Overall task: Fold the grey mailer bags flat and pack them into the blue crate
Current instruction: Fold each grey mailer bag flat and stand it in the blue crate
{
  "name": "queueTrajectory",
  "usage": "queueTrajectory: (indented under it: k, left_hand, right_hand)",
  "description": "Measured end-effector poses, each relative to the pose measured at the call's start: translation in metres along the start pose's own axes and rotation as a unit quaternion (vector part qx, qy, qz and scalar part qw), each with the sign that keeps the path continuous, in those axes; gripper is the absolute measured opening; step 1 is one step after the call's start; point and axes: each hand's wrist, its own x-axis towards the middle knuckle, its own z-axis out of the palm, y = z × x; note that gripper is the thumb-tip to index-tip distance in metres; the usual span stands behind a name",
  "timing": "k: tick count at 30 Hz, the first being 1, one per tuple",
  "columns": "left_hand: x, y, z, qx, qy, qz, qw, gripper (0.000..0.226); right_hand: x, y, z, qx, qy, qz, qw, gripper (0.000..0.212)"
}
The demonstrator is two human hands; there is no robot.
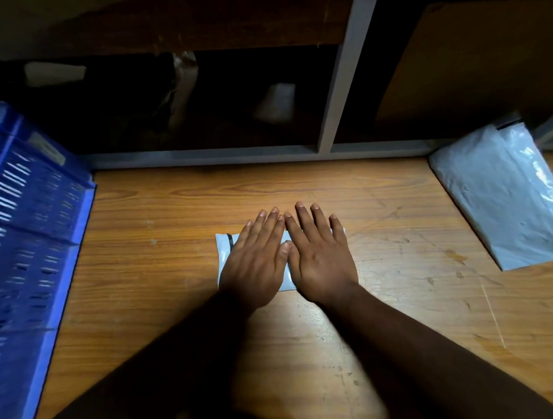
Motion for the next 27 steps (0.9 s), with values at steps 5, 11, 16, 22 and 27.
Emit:
queueTrajectory:
  k: [5, 11, 16, 22, 27]
  left_hand:
    - [0.0, 0.0, -0.003, -0.005, -0.028, -0.01, 1.0, 0.057]
    - [0.003, -0.002, -0.023, -0.1, -0.045, -0.049, 0.993, 0.071]
    - [-0.012, -0.006, -0.021, 0.004, -0.037, -0.062, 0.997, 0.064]
    - [-0.012, -0.007, -0.012, 0.025, -0.062, -0.074, 0.995, 0.068]
    - [-0.021, -0.016, -0.017, 0.01, -0.055, -0.105, 0.993, 0.08]
  right_hand:
    - [0.001, 0.001, 0.0, 0.012, -0.016, -0.005, 1.0, 0.06]
    - [0.004, 0.005, -0.013, 0.091, -0.032, 0.003, 0.995, 0.06]
    - [-0.005, -0.021, 0.001, 0.051, -0.007, -0.035, 0.998, 0.059]
    - [-0.004, -0.024, 0.007, 0.037, -0.012, -0.02, 0.999, 0.058]
    - [-0.012, 0.004, 0.001, 0.033, -0.015, -0.036, 0.999, 0.064]
